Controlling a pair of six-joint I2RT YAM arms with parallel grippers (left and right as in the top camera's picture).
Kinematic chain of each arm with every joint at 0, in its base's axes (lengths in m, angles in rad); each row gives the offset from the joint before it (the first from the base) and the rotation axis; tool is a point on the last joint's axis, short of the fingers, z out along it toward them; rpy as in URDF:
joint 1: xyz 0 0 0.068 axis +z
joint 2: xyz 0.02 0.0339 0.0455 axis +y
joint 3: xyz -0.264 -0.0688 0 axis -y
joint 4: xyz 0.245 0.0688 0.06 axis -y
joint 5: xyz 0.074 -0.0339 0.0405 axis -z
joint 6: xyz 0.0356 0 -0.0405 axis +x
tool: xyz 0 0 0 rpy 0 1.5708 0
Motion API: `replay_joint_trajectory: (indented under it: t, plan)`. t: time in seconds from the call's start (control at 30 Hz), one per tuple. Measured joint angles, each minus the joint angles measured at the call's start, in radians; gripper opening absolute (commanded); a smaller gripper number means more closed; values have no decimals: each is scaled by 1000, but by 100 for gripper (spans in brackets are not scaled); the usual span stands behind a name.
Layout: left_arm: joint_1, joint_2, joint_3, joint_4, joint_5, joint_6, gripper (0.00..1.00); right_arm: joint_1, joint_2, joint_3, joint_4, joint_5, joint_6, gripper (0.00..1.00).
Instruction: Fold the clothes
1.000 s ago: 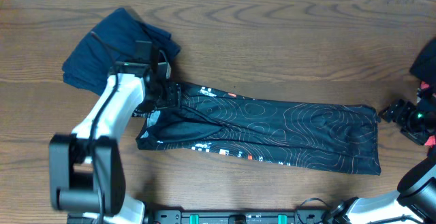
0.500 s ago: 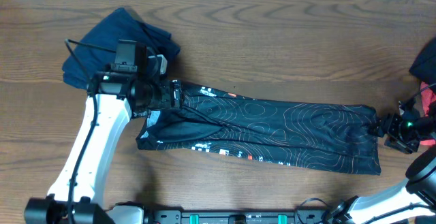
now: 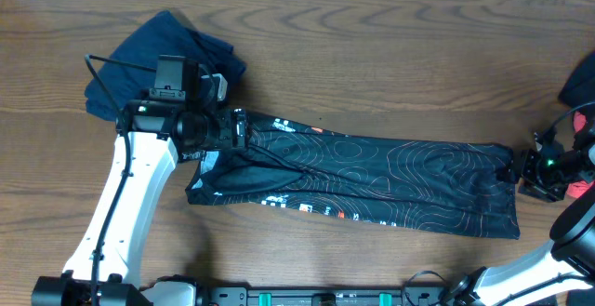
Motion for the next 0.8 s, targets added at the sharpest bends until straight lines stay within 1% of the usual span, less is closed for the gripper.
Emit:
replay_joint_trajectory:
  t: [0.23, 0.33, 0.37, 0.4, 0.5, 0.7, 0.8]
  plan:
    - [0, 0, 0, -1, 0, 0, 86, 0, 6, 2, -6, -3, 3, 48]
    - [0, 0, 0, -1, 0, 0, 86, 0, 12, 2, -27, -14, 6, 40]
    - [0, 0, 0, -1, 0, 0, 86, 0, 13, 2, -35, -16, 12, 33]
    - [0, 0, 0, -1, 0, 0, 86, 0, 14, 0, -39, -12, 21, 28]
    - [0, 0, 0, -2, 0, 0, 86, 0, 18, -3, -44, 9, 56, 22]
    - [0, 0, 0, -3, 0, 0, 86, 0, 22, -1, -47, 34, 86, 1]
    - [0, 0, 0, -3, 0, 0, 86, 0, 27, 11, -62, 35, 99, 1]
